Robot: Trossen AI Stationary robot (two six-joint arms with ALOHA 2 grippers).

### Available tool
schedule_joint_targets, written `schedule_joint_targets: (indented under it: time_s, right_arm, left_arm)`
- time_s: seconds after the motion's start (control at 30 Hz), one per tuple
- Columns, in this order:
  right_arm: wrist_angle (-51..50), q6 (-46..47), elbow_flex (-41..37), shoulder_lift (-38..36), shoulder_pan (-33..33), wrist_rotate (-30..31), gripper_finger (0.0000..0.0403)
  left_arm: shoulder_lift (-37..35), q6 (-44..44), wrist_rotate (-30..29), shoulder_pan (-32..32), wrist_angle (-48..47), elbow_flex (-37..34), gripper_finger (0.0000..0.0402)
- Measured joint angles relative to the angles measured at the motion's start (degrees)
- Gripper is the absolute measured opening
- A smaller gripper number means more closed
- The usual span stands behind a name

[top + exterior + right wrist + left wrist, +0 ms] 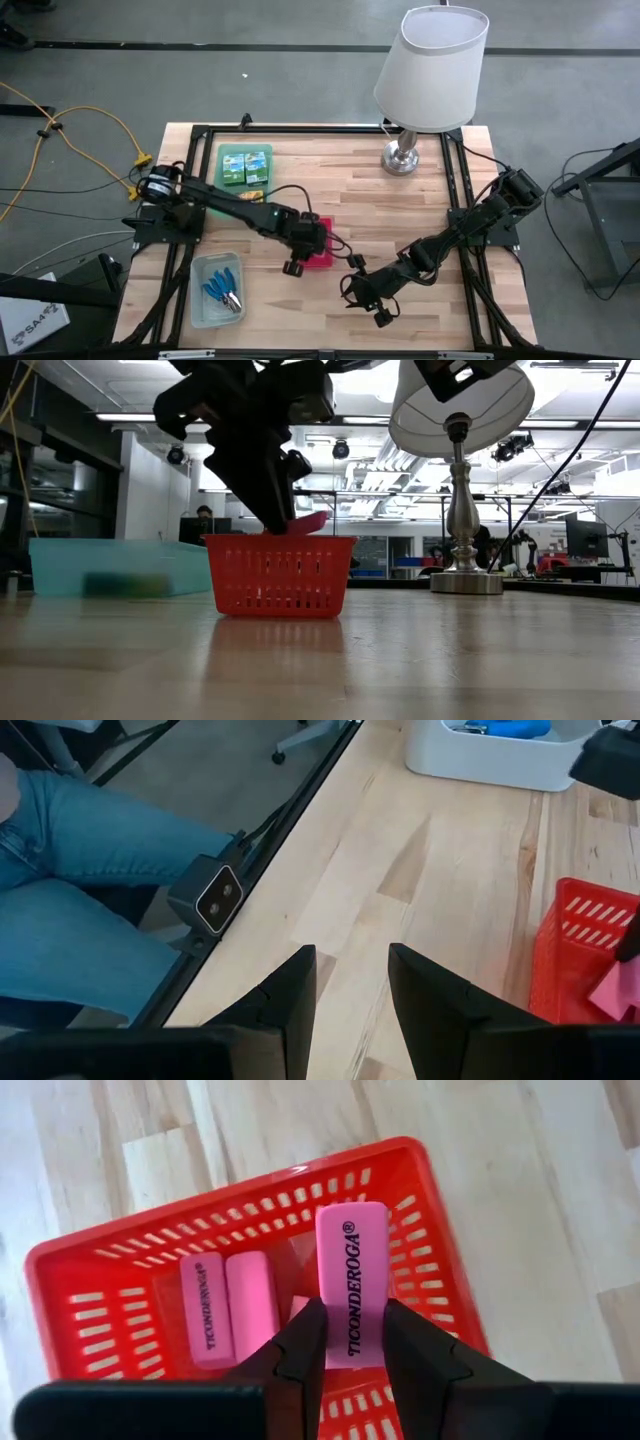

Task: Pick & Place School Supplies
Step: Put the pink eraser into the red bin, then return to Home Position

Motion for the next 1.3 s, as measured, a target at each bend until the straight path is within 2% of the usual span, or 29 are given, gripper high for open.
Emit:
schedule_joint_targets:
  time_s: [0.27, 0.53, 0.87, 1.2, 1.3]
  right_arm:
    - [0.0, 1.4, 0.0, 0.0, 0.3, -0.1, 0.0119]
    - [-0.1, 1.4, 0.0, 0.0, 0.6, 0.0, 0.0119]
    - [0.0, 1.4, 0.0, 0.0, 0.6, 0.0, 0.0119]
    - [0.0, 1.3, 0.0, 0.0, 0.6, 0.0, 0.0119]
    - [0.0, 1.3, 0.0, 0.0, 0.6, 0.0, 0.0119]
  left_arm:
    - [1.0, -1.1, 2.7, 0.4, -0.3, -0.1, 0.0082]
    - [4.6, -1.7, 2.5, 0.9, 0.5, -0.2, 0.0083]
    - [4.6, -1.9, 2.1, 0.9, 1.6, -0.1, 0.0114]
    - [4.6, -2.6, 2.1, 0.8, 1.5, -0.1, 0.0118]
    - [4.6, -0.3, 2.1, 0.8, 1.5, -0.1, 0.0118]
